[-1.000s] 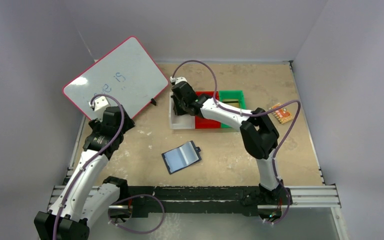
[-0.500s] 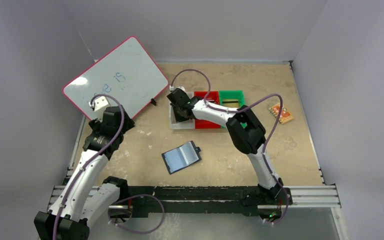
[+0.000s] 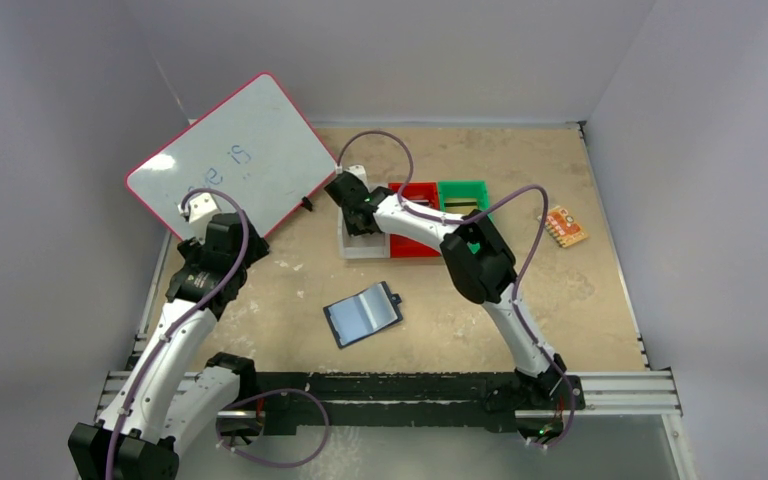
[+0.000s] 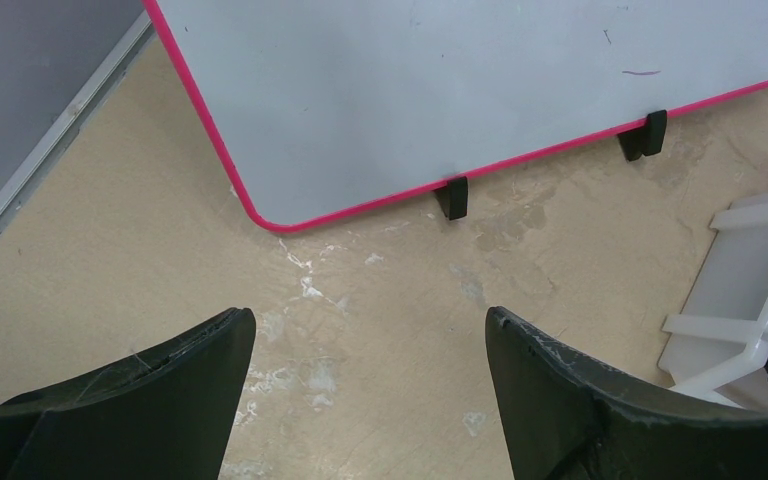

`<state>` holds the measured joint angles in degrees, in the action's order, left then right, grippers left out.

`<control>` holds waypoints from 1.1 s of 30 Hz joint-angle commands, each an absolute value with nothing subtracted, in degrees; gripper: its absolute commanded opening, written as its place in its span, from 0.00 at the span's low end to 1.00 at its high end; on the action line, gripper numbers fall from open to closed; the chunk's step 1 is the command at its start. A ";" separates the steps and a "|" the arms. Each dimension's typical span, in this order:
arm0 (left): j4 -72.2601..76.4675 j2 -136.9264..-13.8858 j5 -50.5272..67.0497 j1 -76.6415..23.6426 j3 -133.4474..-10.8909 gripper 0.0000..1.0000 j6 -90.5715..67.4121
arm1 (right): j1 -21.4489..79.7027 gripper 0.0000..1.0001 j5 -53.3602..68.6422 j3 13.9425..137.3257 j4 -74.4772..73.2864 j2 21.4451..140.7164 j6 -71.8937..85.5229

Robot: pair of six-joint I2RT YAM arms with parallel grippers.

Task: Take the credit cards out of the card holder

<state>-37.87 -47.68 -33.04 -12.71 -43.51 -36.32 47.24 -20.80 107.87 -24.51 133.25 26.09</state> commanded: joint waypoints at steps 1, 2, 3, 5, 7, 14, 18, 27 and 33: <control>-36.96 -47.74 -33.57 -12.30 -45.43 0.85 -35.69 | 47.26 0.00 -26.08 110.98 -26.66 134.84 26.00; -36.94 -47.84 -33.51 -12.30 -45.44 0.85 -35.68 | 47.21 0.00 -26.51 111.41 -26.65 135.08 25.76; -36.97 -47.83 -33.45 -12.30 -45.44 0.85 -35.68 | 47.20 0.00 -26.94 111.85 -26.56 135.43 25.49; -36.91 -47.97 -33.40 -12.28 -45.40 0.85 -35.68 | 46.98 0.00 -27.58 112.58 -26.54 135.96 25.23; -36.93 -47.98 -33.41 -12.26 -45.44 0.85 -35.66 | 46.77 0.00 -28.41 113.17 -26.64 136.42 25.16; -36.92 -48.33 -33.18 -12.30 -45.43 0.85 -35.62 | 46.46 0.00 -32.83 113.58 -25.98 137.33 24.35; -37.00 -48.30 -33.14 -12.30 -45.44 0.85 -35.57 | 46.16 0.00 -32.79 113.46 -25.82 137.16 24.04; -36.98 -48.71 -32.79 -12.30 -45.54 0.84 -35.52 | 46.69 0.08 -25.22 111.90 -23.31 130.24 22.53; -36.53 -48.79 -31.73 -12.30 -45.44 0.85 -35.06 | 51.20 0.33 -29.35 98.46 -17.35 114.36 25.77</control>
<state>-37.87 -48.86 -32.64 -12.71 -43.51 -36.23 47.66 -26.63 103.74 -22.09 128.25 23.68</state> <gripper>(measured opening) 0.846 0.279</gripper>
